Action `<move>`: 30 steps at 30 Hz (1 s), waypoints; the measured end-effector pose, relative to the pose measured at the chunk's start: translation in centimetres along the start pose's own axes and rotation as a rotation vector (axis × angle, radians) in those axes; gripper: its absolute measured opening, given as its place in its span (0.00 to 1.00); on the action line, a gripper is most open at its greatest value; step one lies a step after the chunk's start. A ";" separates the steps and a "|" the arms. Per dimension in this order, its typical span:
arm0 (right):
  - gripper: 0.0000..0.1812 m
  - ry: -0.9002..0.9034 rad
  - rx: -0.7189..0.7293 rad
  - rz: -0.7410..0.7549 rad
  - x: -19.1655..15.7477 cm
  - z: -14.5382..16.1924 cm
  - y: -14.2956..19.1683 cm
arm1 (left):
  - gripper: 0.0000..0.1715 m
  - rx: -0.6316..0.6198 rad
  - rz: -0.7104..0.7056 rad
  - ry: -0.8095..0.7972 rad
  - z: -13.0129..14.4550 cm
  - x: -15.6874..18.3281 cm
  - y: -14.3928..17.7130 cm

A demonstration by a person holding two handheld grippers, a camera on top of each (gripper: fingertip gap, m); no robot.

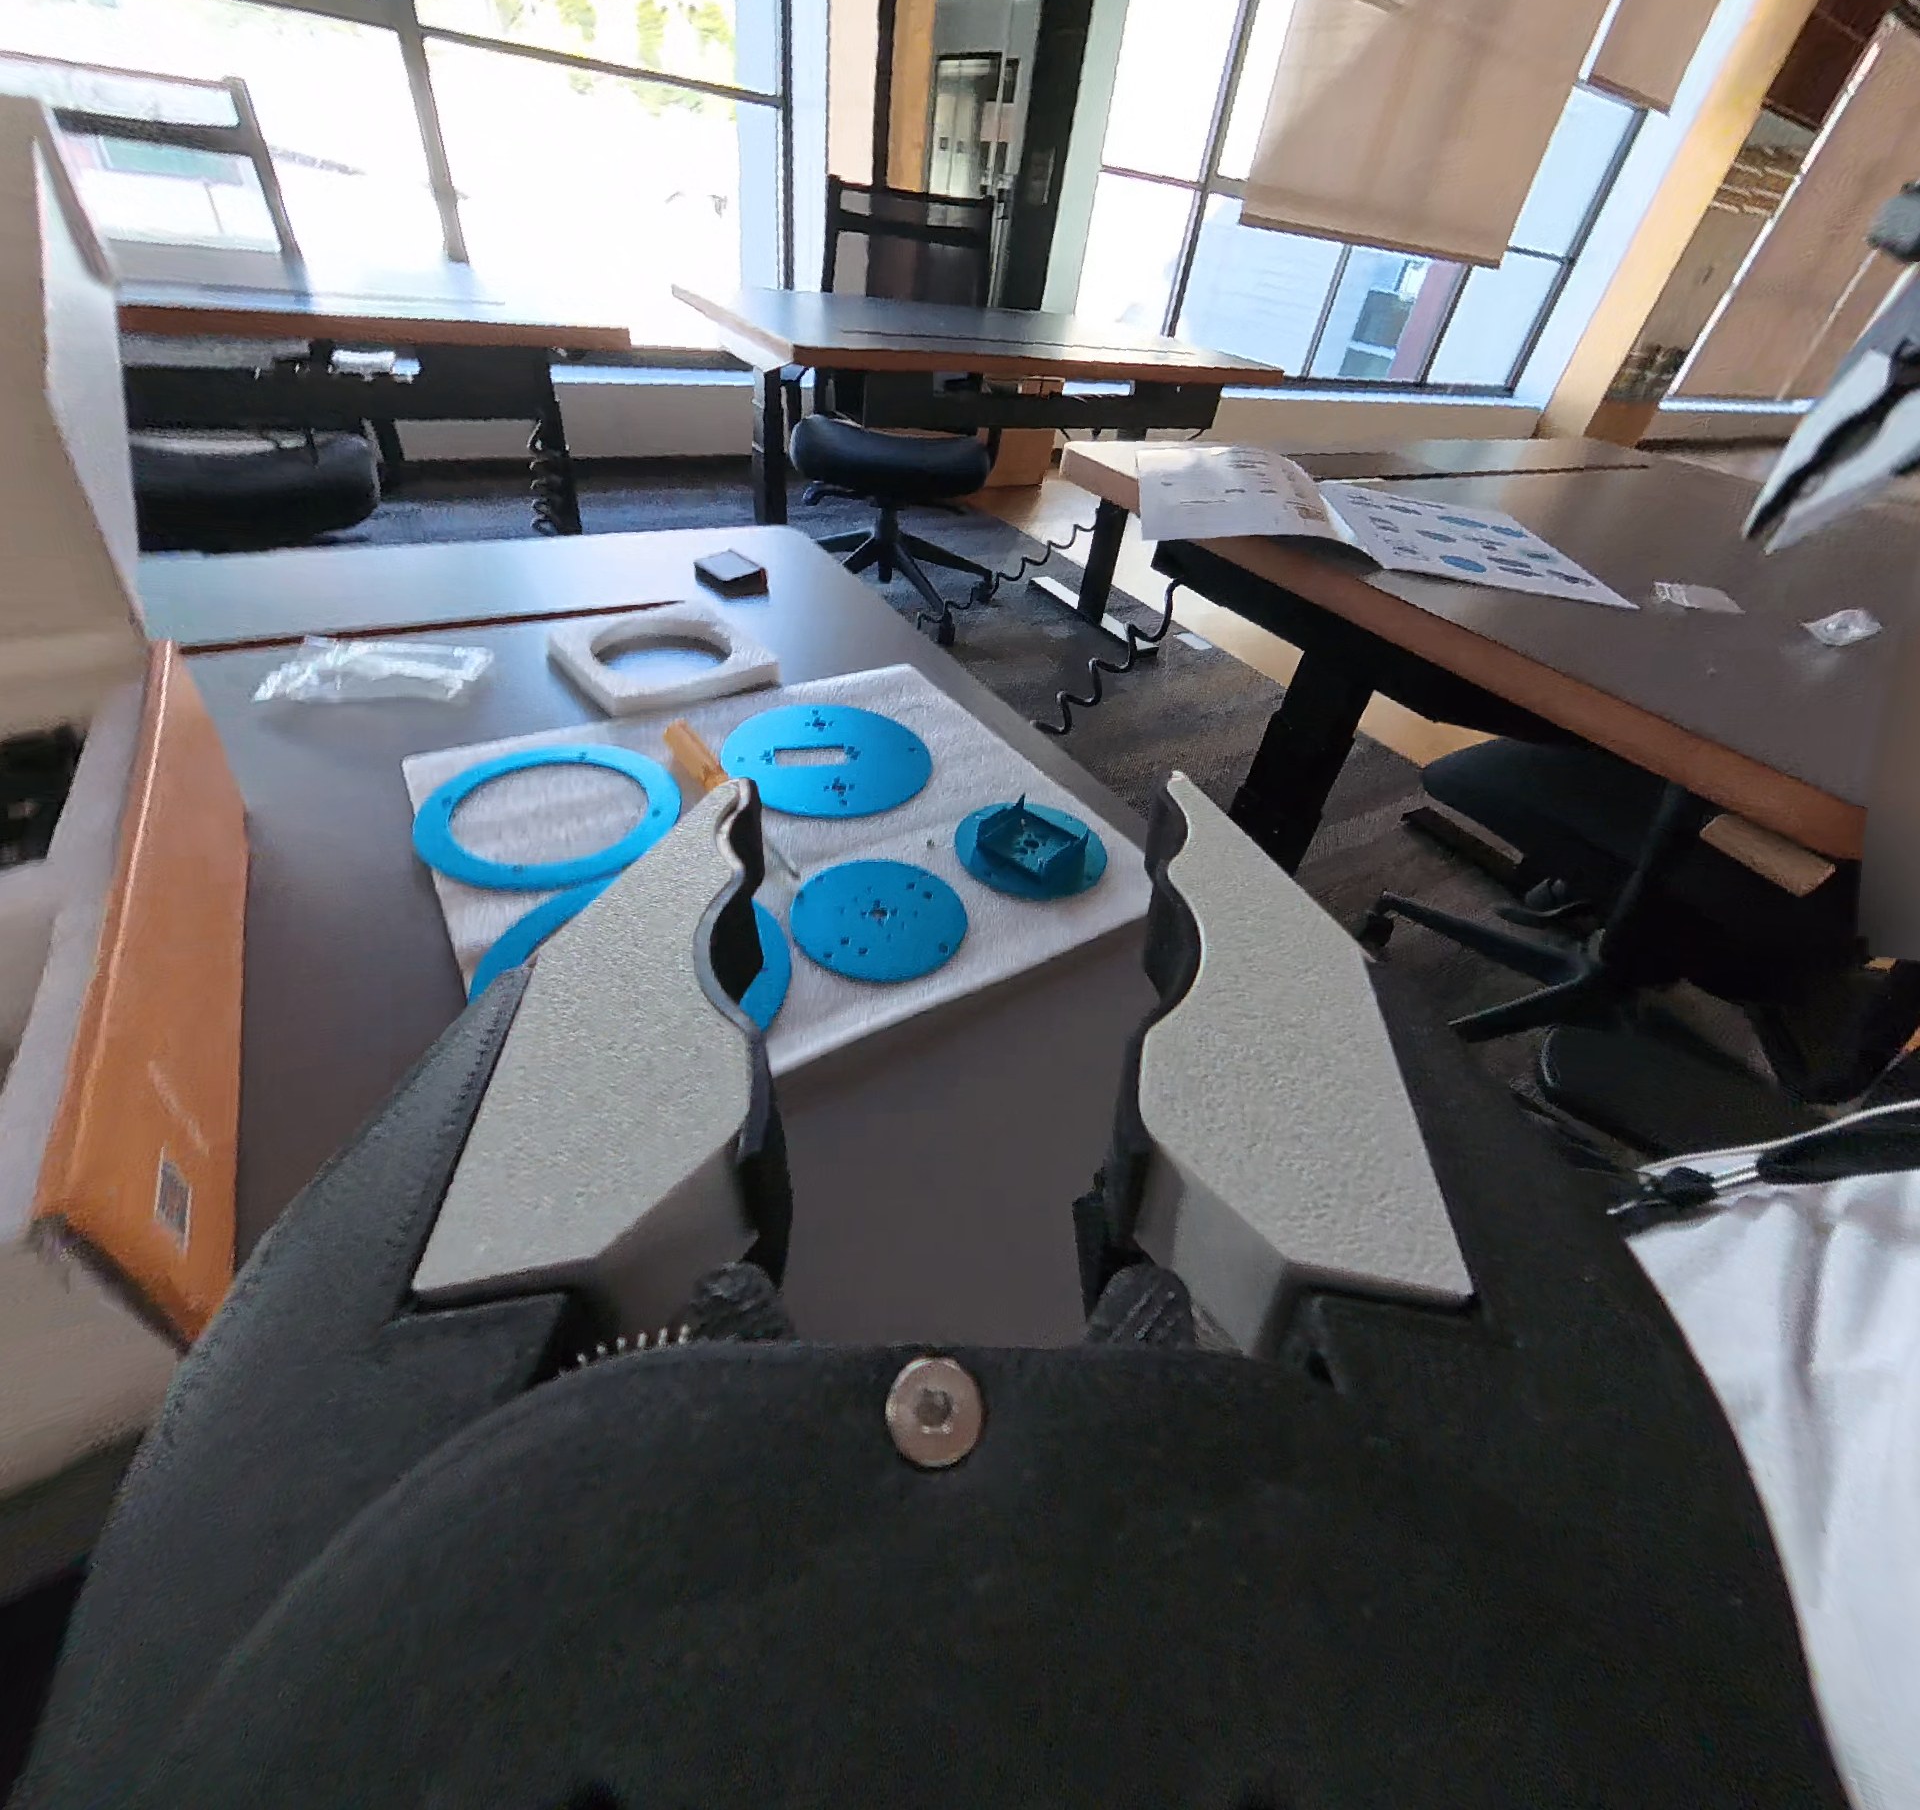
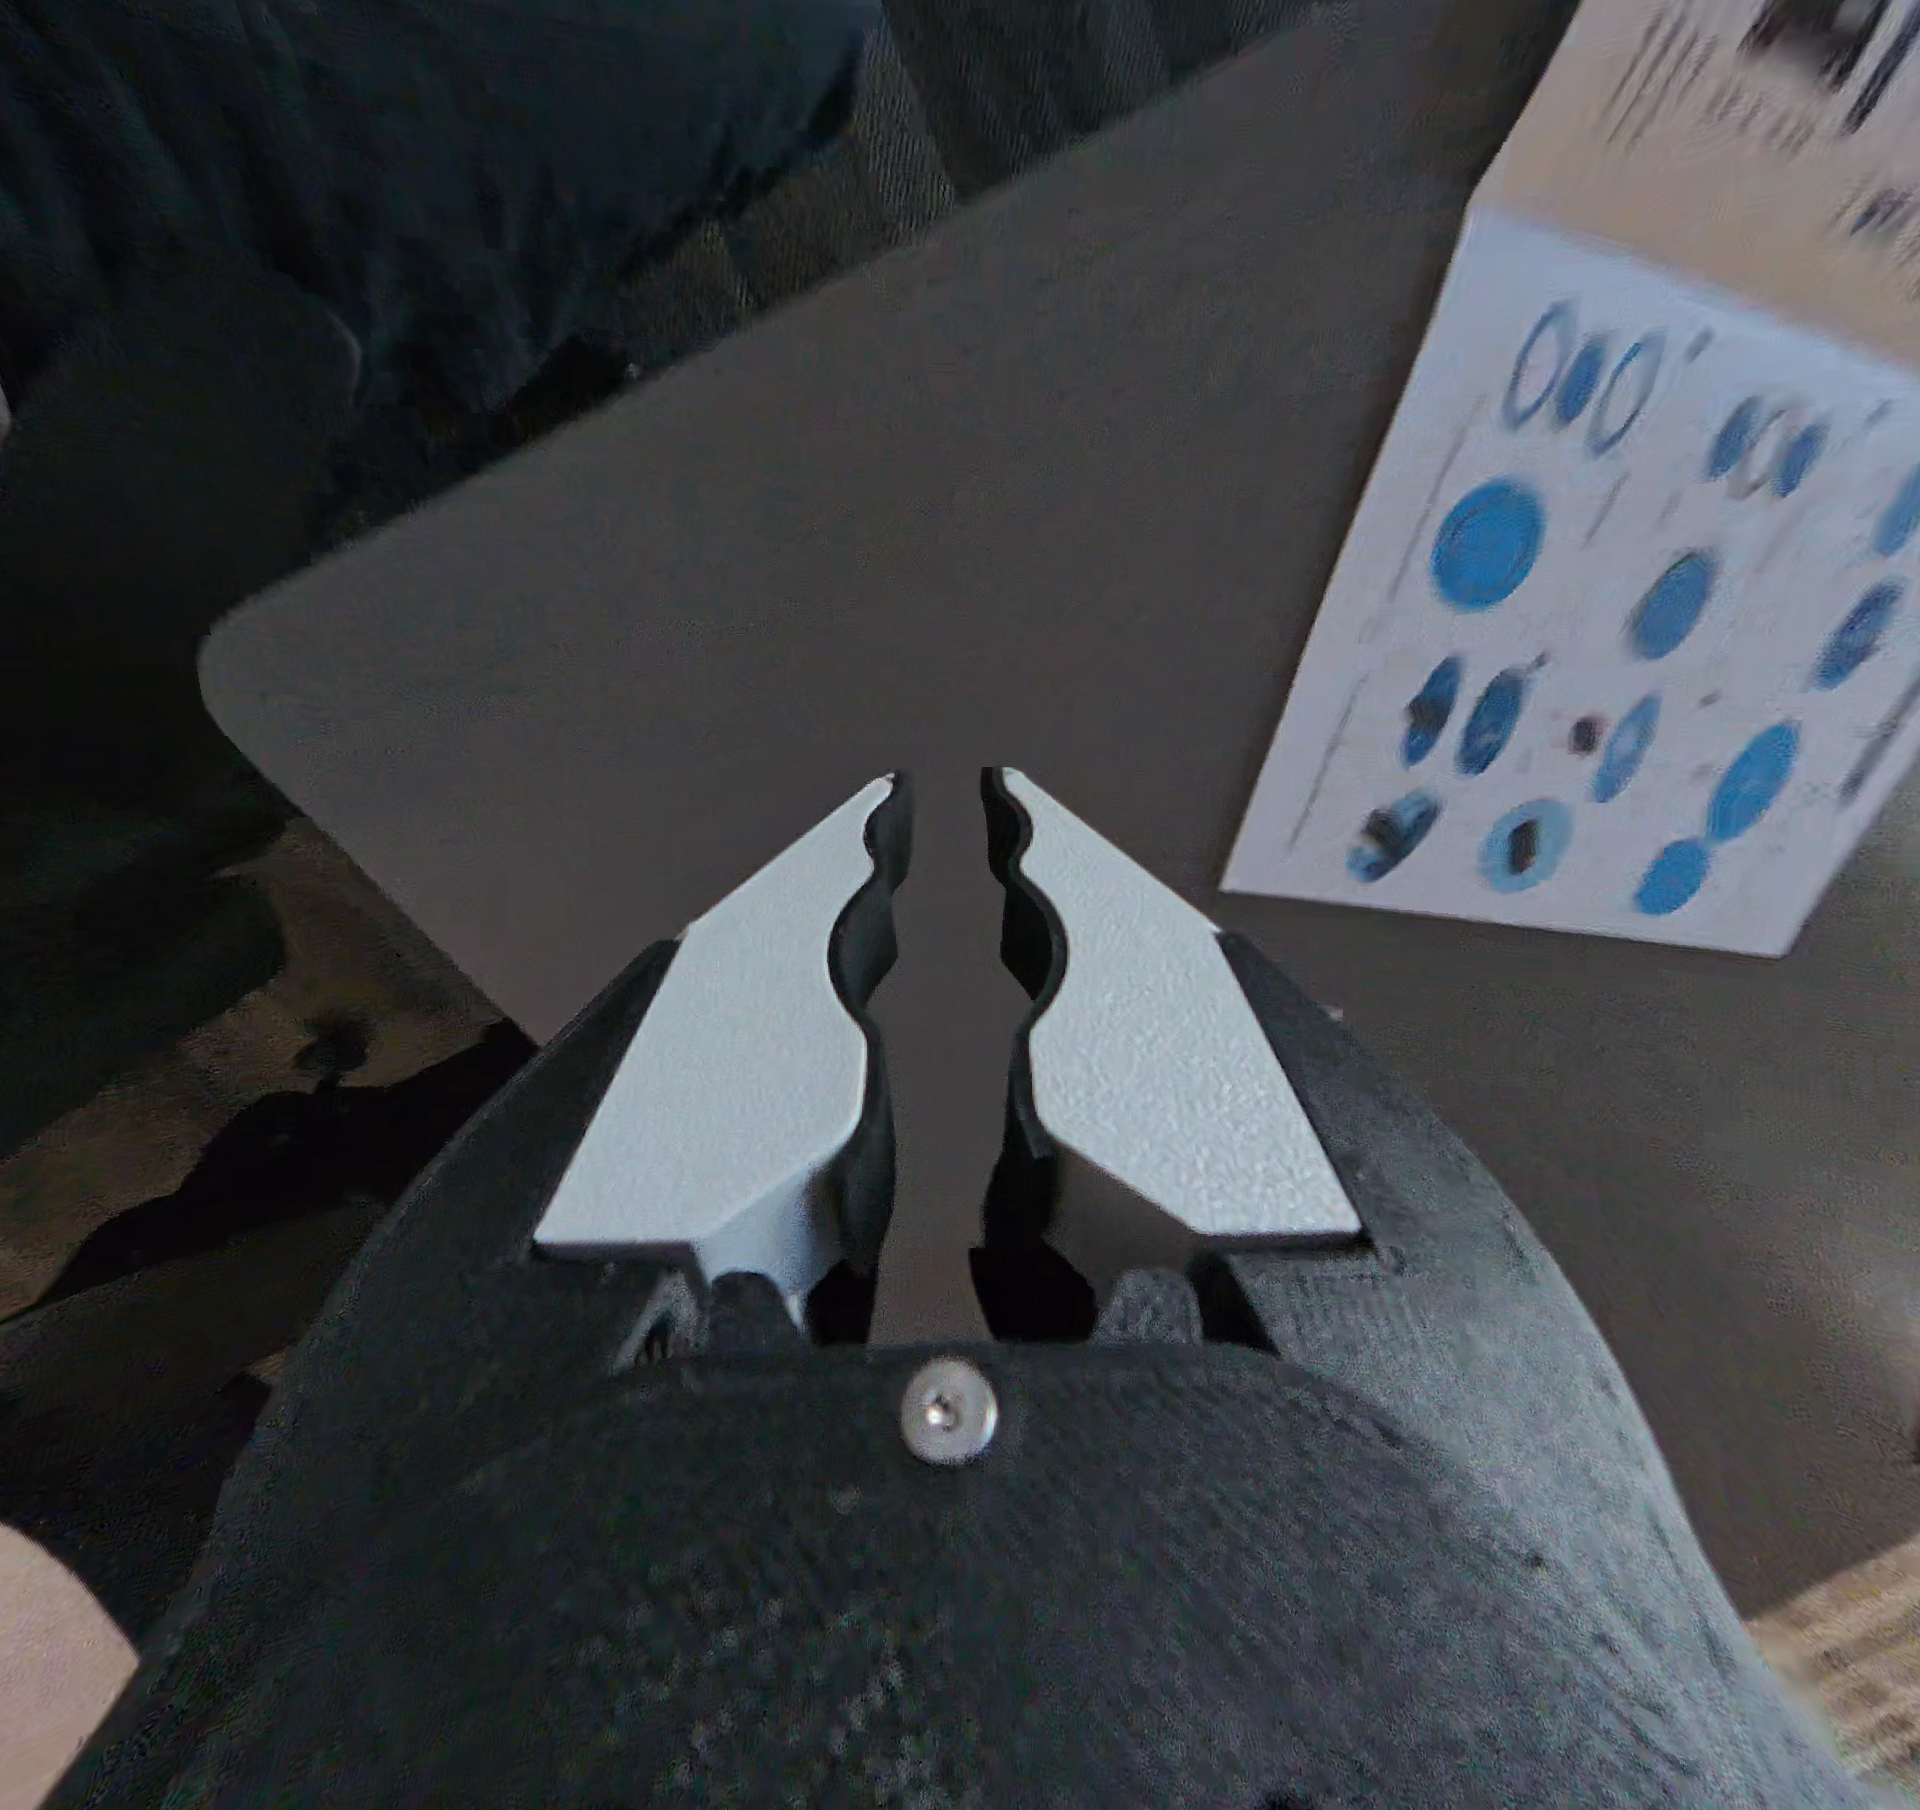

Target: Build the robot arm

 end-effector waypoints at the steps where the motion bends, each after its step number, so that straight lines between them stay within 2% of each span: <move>1: 0.06 -0.017 0.000 -0.019 -0.9 2.0 -1.3 | 0.43 0.003 0.011 -0.018 -0.5 0.4 -0.6; 4: 0.06 -0.022 0.058 -0.067 -3.1 4.4 -4.4 | 0.43 0.016 0.054 -0.046 -1.8 1.9 -2.0; 9: 0.06 -0.024 0.202 -0.027 -2.6 4.8 -6.2 | 0.43 -0.027 0.054 -0.087 -1.4 3.8 -2.9; 20: 0.06 -0.018 0.229 -0.096 -2.3 5.8 -8.2 | 0.43 -0.065 -0.058 -0.079 -0.2 3.7 -1.3; 22: 0.01 -0.013 0.226 -0.111 -2.4 5.8 -8.2 | 0.43 -0.065 -0.069 -0.087 -0.3 3.7 -1.1; 30: 0.01 0.008 0.188 -0.078 -2.2 5.5 -8.0 | 0.43 -0.061 -0.096 -0.088 -0.7 3.4 -0.5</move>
Point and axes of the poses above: each gripper's, where its closed fingertips meet, y back along the fingers, z out of its underside, x = y × z across the jaws, the point moved 4 cm from there along y, back along the fingers, and after that the axes turned 9 degrees about y, right-handed, at the moved point
